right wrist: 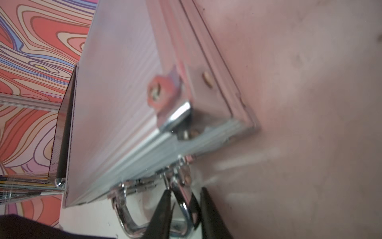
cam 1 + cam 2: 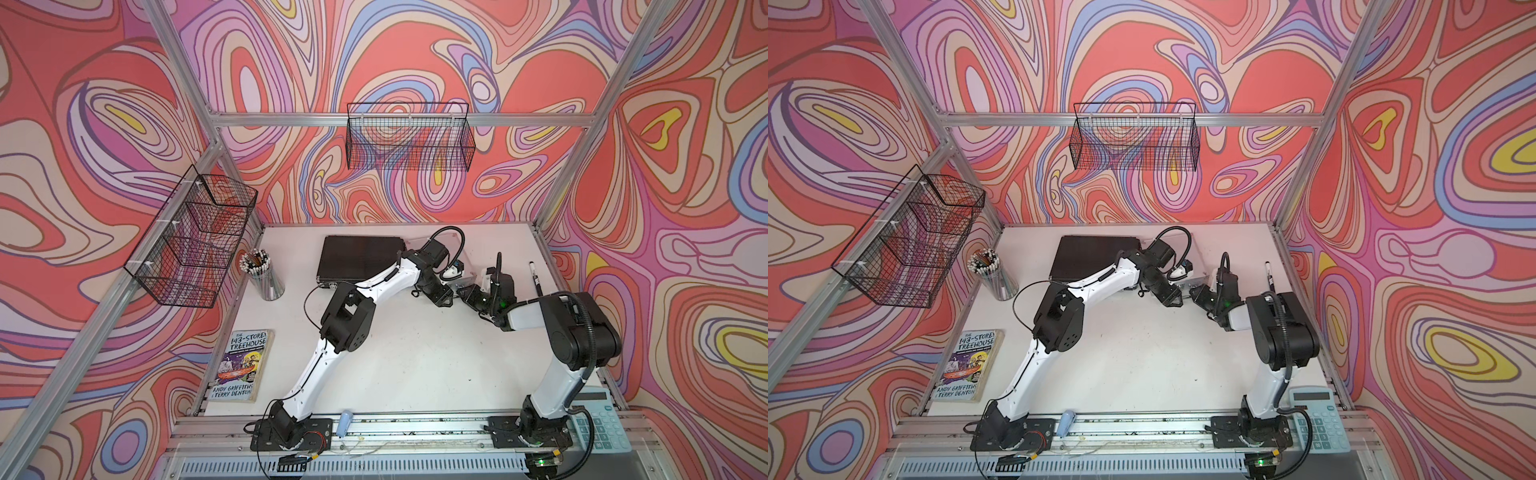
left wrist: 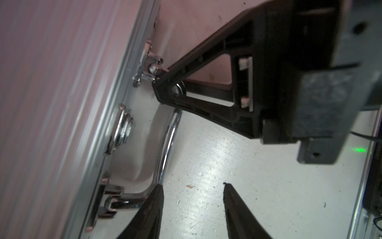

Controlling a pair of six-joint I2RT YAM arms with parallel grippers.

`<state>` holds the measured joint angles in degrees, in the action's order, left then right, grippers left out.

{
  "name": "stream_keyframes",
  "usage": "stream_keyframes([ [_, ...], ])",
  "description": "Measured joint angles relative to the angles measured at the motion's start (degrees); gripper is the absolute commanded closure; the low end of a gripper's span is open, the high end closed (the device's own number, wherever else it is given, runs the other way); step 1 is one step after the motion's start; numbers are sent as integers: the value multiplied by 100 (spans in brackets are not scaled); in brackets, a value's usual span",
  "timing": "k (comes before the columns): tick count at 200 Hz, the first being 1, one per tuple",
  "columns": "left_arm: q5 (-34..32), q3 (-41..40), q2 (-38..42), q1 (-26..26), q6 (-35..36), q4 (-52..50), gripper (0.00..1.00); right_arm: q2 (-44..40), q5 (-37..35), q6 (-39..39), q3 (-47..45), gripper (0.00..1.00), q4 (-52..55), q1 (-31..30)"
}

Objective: Open the poker set cases
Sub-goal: Pick up the poker set case from the center of the board.

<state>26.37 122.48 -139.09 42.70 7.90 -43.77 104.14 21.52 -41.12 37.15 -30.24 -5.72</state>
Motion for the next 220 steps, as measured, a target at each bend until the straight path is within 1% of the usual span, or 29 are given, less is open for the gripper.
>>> stream_keyframes([
  [10,0,0,0,0,2,15,51,13,31,-59,-42,92,-90,0],
  [47,-48,177,-11,0,74,-57,51,13,70,-341,-173,100,-380,0],
  [94,-205,756,-90,-2,232,-133,51,11,127,-614,-199,100,-476,0],
  [113,-273,881,-186,0,308,-184,51,-79,131,-649,-149,100,-273,0],
  [175,-398,868,-330,-2,560,-468,51,-625,52,-697,76,100,1038,0],
  [220,-382,807,-330,0,612,-525,52,-678,46,-699,166,100,1316,0],
])
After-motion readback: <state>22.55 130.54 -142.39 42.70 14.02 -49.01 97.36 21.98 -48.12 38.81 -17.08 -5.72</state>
